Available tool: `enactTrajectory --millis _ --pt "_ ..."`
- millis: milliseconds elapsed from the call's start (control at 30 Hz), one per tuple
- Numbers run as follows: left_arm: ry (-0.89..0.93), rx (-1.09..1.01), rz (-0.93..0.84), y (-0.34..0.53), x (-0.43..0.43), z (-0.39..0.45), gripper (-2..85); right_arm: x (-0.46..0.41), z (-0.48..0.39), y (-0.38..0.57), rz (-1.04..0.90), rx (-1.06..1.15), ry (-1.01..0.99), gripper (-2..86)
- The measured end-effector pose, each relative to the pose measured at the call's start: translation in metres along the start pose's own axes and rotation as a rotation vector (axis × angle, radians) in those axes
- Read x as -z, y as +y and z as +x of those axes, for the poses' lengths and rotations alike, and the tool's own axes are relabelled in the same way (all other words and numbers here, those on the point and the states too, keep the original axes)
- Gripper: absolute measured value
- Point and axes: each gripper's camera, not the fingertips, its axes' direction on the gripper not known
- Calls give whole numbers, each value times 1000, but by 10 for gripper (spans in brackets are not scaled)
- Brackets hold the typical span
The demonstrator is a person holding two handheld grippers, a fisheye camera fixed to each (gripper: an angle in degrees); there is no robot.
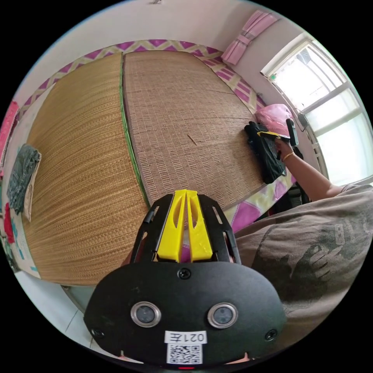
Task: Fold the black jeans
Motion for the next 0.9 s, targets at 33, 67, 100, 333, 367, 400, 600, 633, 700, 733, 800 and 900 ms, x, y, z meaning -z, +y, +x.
enactTrajectory --millis 33,67,100,333,367,400,600,633,700,733,800,900 --pt "4 13 -2 3 1 0 -10 -14 -1 -5 -25 14 22 152" --pt "8 40 -8 8 2 -1 -10 -22 -2 -7 -40 22 34 155" --pt "7 66 -15 13 3 -2 -10 -36 -4 -9 -74 37 62 160" --pt "-22 133 -39 29 10 -6 -10 -59 13 -8 -68 -19 108 112" --pt "-27 135 -37 30 12 -7 -10 -56 24 -6 -55 -56 60 106" --pt "-29 137 -33 30 13 -10 -9 -51 46 -2 -34 -126 -49 95" --pt "-1 140 -25 33 9 -29 -9 -17 153 31 113 -350 -454 79" --pt "5 138 -23 33 7 -32 -9 -7 170 39 143 -389 -490 77" --pt "39 130 -18 34 1 -43 -10 13 190 49 187 -421 -524 72" --pt "48 128 -17 35 0 -47 -10 30 196 55 215 -413 -524 70" --pt "86 114 -16 36 -7 -63 -9 61 195 60 259 -367 -509 67" --pt "119 86 -5 40 -11 -86 -10 119 171 65 359 -264 -503 66"
